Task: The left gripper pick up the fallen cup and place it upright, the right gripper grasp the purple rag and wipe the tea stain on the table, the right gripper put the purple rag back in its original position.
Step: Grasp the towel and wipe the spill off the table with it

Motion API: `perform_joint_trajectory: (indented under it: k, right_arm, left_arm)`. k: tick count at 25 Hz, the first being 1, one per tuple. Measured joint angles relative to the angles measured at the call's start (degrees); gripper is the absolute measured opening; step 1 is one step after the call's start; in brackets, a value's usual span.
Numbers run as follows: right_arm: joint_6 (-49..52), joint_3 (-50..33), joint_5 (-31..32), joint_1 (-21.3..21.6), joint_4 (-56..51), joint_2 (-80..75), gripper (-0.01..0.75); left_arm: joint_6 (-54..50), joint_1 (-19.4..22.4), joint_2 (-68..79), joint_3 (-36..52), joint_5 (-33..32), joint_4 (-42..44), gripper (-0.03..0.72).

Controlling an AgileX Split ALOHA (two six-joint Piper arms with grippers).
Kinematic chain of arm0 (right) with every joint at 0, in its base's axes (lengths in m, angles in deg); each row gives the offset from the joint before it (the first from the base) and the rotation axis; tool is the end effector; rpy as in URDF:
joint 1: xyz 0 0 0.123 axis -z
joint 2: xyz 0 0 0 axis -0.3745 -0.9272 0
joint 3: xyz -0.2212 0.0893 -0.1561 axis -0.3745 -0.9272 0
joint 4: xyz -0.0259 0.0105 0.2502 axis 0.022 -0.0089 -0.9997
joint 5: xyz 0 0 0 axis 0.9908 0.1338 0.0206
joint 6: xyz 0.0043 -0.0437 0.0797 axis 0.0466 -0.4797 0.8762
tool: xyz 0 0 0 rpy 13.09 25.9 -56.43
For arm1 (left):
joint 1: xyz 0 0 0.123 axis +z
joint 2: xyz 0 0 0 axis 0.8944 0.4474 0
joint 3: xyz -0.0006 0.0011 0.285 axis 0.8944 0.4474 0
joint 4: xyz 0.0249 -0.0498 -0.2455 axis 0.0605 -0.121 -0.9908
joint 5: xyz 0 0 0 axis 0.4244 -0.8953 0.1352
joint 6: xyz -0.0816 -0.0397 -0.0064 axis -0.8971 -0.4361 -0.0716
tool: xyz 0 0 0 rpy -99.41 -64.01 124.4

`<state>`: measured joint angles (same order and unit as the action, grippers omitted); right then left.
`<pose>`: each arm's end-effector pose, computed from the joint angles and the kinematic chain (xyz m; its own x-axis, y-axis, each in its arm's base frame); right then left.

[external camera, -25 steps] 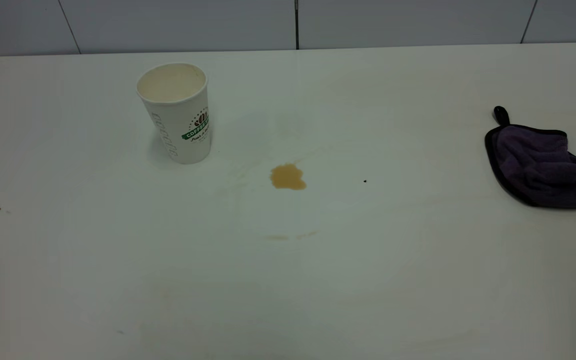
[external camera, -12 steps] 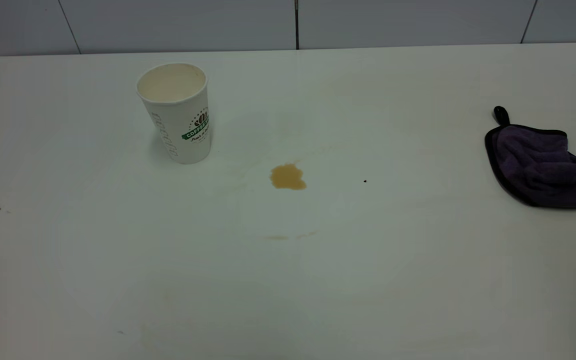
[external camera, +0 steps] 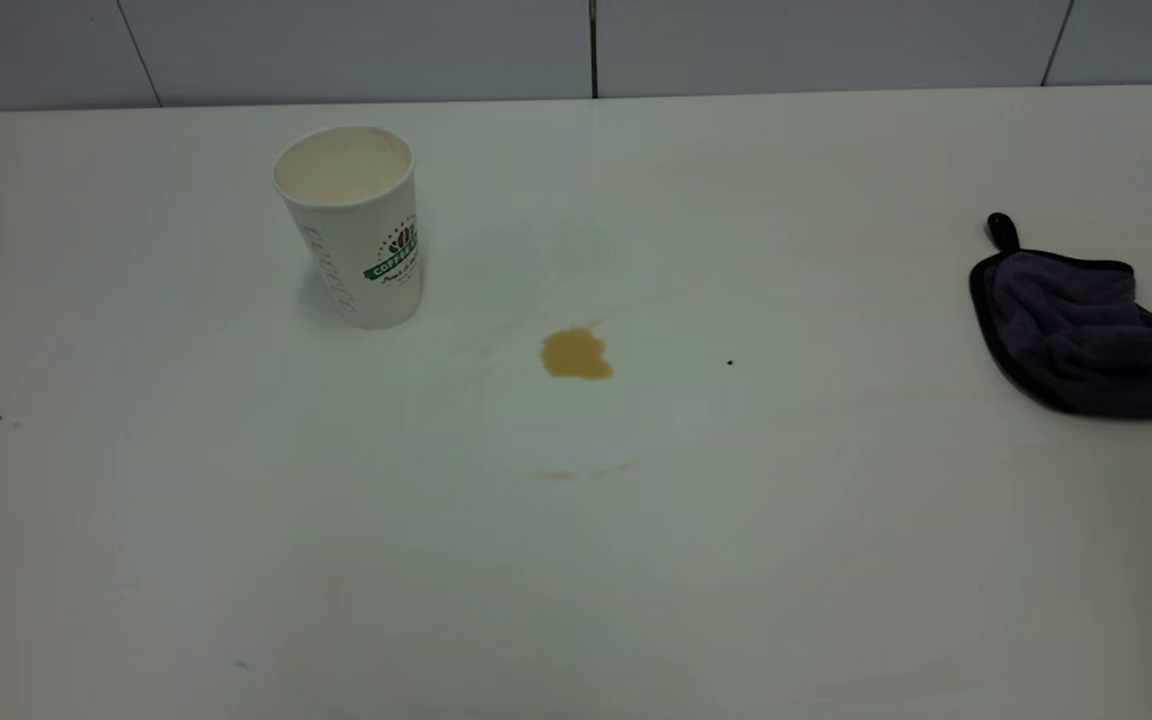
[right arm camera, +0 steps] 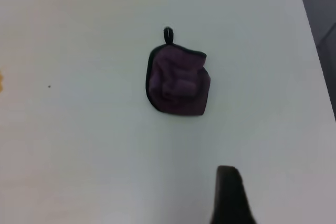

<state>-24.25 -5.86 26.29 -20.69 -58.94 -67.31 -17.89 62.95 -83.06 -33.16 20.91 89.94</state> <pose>0.0674 -0.0033 0.3266 -0.6105 -0.0293 -0.7915 0.0122 0.9988 -0.0464 -0.0096 0.0016 0.2675 -0.5166 0.0127 -0.8561 -0.0028 0.9999 0.0166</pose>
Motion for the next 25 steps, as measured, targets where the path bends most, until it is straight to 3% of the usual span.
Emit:
perform_joint_trajectory:
  k: [3,6,21,25]
  right_arm:
    - [-1.1,3.9,-1.9,0.0,1.3,-13.0,0.659]
    - [-2.6,7.6,-4.5,0.0,1.3,-23.8,0.718]
    - [-11.7,19.2,-16.1,0.0,-7.7,-66.6,0.697]
    - [-12.0,24.2,-17.4,-2.1,-7.7,-76.8,0.69]
  left_arm:
    - [0.0,0.0,0.0,0.0,0.0,0.0,0.586]
    - [0.0,0.0,0.0,0.0,0.0,0.0,0.586]
    - [0.0,0.0,0.0,0.0,0.0,0.0,0.586]
    - [0.0,0.0,0.0,0.0,0.0,0.0,0.586]
